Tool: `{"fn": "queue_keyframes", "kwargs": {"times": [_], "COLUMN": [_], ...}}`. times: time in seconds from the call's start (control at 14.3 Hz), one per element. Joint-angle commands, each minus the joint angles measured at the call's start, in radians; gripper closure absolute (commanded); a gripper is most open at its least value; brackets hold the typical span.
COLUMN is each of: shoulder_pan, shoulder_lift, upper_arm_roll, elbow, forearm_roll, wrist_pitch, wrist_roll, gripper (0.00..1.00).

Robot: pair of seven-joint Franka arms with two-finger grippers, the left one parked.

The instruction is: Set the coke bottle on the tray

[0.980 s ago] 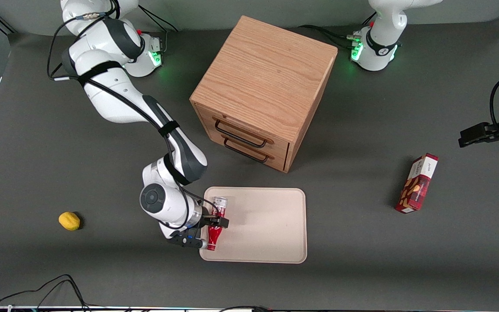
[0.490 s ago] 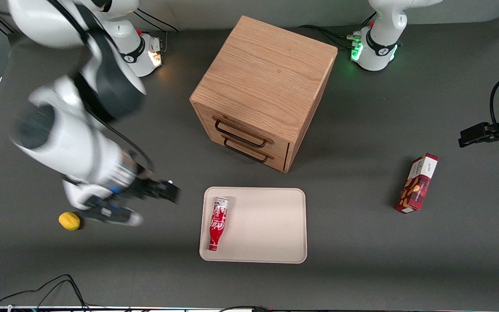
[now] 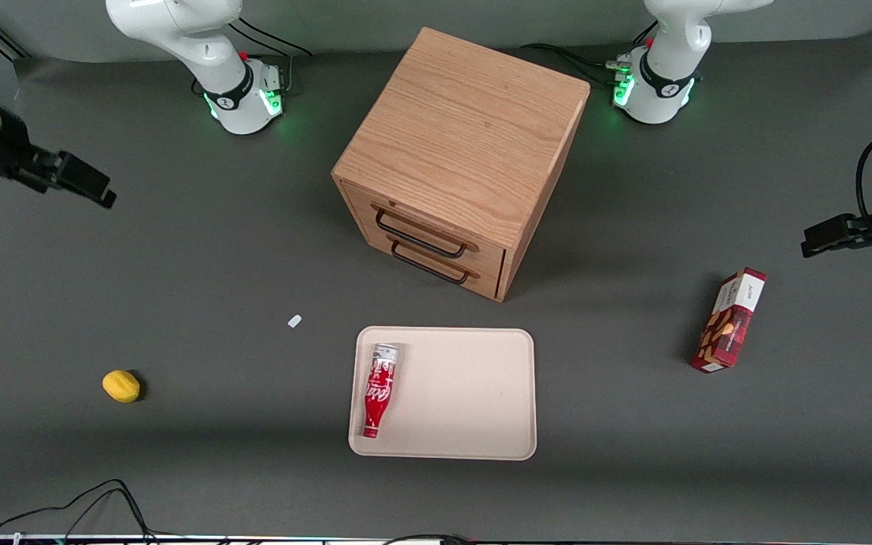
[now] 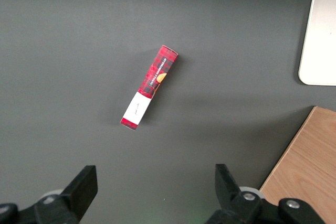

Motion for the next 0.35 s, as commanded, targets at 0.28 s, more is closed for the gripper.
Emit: {"fn": "queue_keyframes", "kwargs": {"times": [0.28], "shoulder_pan": [0.021], "shoulder_lift": [-0.185], "upper_arm_roll": [-0.039], "elbow": [-0.274], "forearm_roll": [0.013], "wrist_pitch": [0.137], "wrist_roll": [-0.013], "gripper": [0.0]}}
